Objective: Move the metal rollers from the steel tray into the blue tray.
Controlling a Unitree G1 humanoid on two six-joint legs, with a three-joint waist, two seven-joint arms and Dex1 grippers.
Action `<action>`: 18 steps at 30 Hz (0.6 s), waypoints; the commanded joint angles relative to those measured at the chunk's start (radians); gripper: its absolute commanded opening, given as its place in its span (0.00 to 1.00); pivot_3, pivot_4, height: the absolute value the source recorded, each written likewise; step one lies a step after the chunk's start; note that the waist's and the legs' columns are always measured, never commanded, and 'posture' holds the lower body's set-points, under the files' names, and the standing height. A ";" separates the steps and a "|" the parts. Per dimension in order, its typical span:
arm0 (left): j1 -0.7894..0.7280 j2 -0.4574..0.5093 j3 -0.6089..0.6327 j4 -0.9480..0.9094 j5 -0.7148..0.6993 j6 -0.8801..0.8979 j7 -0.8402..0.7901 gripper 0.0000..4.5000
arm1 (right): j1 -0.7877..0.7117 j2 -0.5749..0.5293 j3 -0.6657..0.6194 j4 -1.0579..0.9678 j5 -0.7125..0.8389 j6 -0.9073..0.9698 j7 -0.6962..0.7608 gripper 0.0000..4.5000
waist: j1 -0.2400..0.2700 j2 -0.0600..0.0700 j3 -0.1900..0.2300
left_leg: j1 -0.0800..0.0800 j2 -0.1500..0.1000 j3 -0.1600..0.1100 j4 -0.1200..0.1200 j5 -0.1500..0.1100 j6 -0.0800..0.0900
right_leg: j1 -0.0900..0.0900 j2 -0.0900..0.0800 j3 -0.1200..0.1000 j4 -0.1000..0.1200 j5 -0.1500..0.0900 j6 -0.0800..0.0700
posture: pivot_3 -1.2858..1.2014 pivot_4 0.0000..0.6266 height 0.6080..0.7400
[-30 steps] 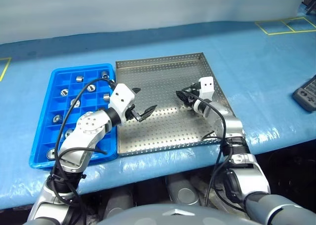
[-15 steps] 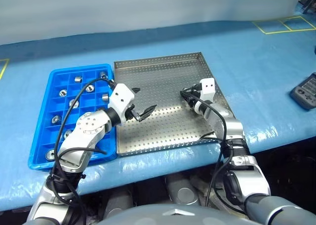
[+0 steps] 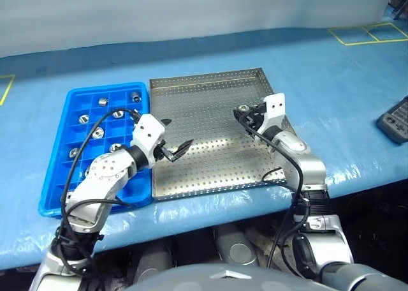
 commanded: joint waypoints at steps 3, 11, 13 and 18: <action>0.066 0.049 0.129 -0.153 -0.051 0.045 -0.005 1.00 | 0.032 -0.062 0.087 -0.220 0.063 0.067 0.133 0.39 | 0.007 0.000 0.000 | 0.000 0.000 0.000 0.000 0.000 0.000 | 0.000 0.000 0.000 0.000 0.000 0.000 | 0.45 0.24 1.00; 0.313 0.133 0.444 -0.364 -0.087 0.179 0.025 1.00 | -0.021 -0.041 0.288 -0.325 0.109 0.094 0.291 0.39 | 0.041 -0.001 0.001 | 0.001 0.004 0.001 0.000 -0.001 0.000 | 0.000 -0.001 0.000 0.000 -0.001 -0.001 | 0.51 0.24 1.00; 0.388 0.129 0.518 -0.399 -0.077 0.205 0.037 1.00 | -0.045 -0.016 0.336 -0.315 0.111 0.086 0.323 0.39 | 0.064 -0.001 0.001 | 0.002 0.005 0.001 0.000 -0.002 -0.001 | -0.001 0.000 -0.001 0.000 -0.001 -0.002 | 0.52 0.24 1.00; 0.621 0.036 0.747 -0.521 -0.088 0.237 0.054 1.00 | -0.118 0.076 0.493 -0.228 0.094 0.053 0.427 0.39 | 0.146 -0.004 0.002 | 0.001 0.007 -0.003 0.000 -0.003 -0.004 | -0.001 0.000 -0.005 -0.001 -0.003 -0.005 | 0.59 0.24 1.00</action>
